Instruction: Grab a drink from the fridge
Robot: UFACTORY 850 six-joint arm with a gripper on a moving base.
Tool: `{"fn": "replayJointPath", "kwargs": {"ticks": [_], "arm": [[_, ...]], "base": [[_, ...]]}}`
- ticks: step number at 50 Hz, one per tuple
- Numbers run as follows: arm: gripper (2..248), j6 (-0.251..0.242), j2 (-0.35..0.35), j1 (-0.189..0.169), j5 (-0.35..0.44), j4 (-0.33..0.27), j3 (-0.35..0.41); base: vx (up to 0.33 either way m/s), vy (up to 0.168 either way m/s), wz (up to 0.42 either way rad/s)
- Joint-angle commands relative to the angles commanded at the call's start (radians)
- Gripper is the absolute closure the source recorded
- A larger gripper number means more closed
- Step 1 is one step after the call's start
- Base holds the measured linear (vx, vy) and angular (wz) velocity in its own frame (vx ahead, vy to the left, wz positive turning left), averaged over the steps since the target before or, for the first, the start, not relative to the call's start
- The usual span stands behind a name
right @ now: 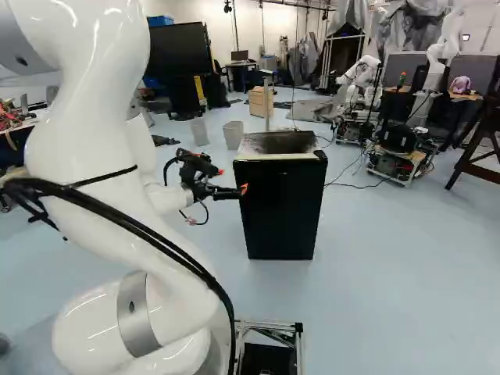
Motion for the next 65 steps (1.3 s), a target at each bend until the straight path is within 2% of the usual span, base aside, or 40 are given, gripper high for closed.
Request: {"fn": "replayJointPath", "kwargs": {"ticks": [29,55,65], "arm": [[3,0.0,-0.193,0.049,0.044,0.122,-0.159],[3,0.0,-0.276,0.08,0.097,0.219,-0.296],[3,0.0,-0.308,0.08,0.104,0.244,-0.354]], "base": [[0.0,0.0,0.0],[0.0,0.0,0.0],[0.0,0.0,0.0]]}}
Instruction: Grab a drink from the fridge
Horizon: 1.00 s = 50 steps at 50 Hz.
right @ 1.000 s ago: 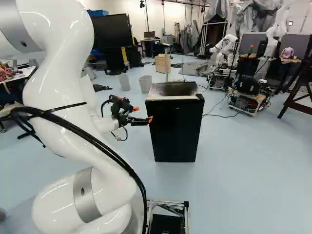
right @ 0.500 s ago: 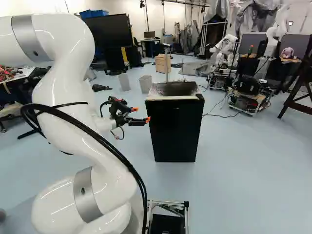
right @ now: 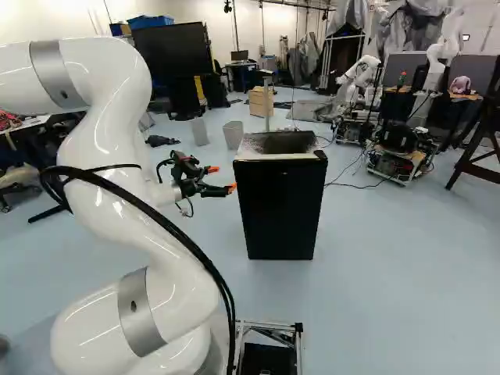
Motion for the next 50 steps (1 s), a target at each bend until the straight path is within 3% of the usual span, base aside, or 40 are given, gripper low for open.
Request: {"fn": "replayJointPath", "kwargs": {"ticks": [20,50], "arm": [[3,0.0,-0.059,-0.025,0.001,0.031,-0.109],[3,0.0,-0.089,-0.055,0.001,0.033,-0.165]], "base": [[0.0,0.0,0.0],[0.0,0.0,0.0]]}}
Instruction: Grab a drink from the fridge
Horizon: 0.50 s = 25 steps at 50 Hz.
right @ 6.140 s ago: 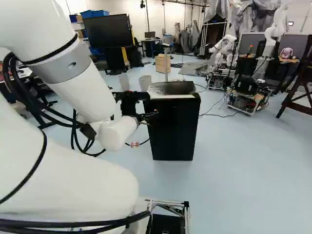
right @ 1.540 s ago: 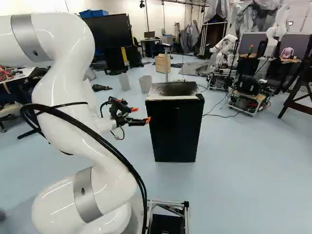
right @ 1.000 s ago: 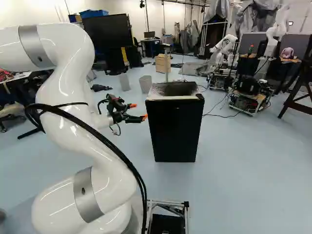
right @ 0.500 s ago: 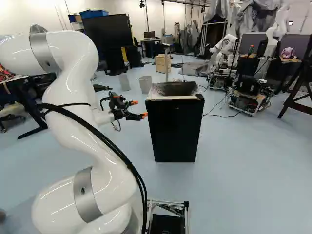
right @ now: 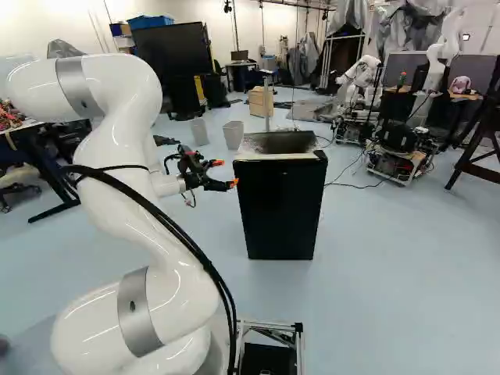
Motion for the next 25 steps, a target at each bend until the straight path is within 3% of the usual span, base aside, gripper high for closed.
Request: {"fn": "replayJointPath", "kwargs": {"ticks": [25], "arm": [[3,0.0,-0.013,-0.03,0.0,0.0,-0.024]], "base": [[0.0,0.0,0.0]]}}
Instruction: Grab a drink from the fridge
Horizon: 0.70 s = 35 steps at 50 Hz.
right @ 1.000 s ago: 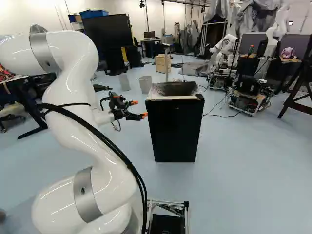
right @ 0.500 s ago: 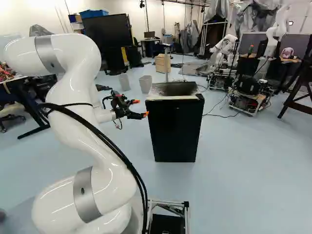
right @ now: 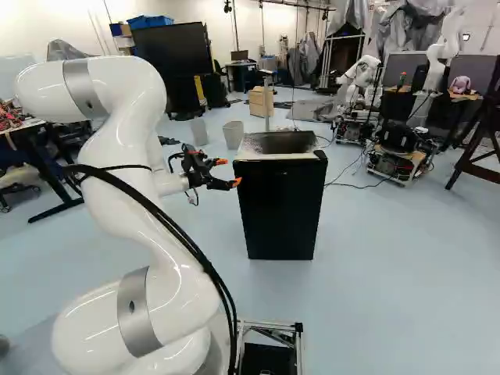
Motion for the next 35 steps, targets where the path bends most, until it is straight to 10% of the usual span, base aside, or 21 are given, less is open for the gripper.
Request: {"fn": "replayJointPath", "kwargs": {"ticks": [35], "arm": [[3,-0.058,-0.009,-0.02,0.0,0.0,-0.017]], "base": [[0.0,0.0,0.0]]}}
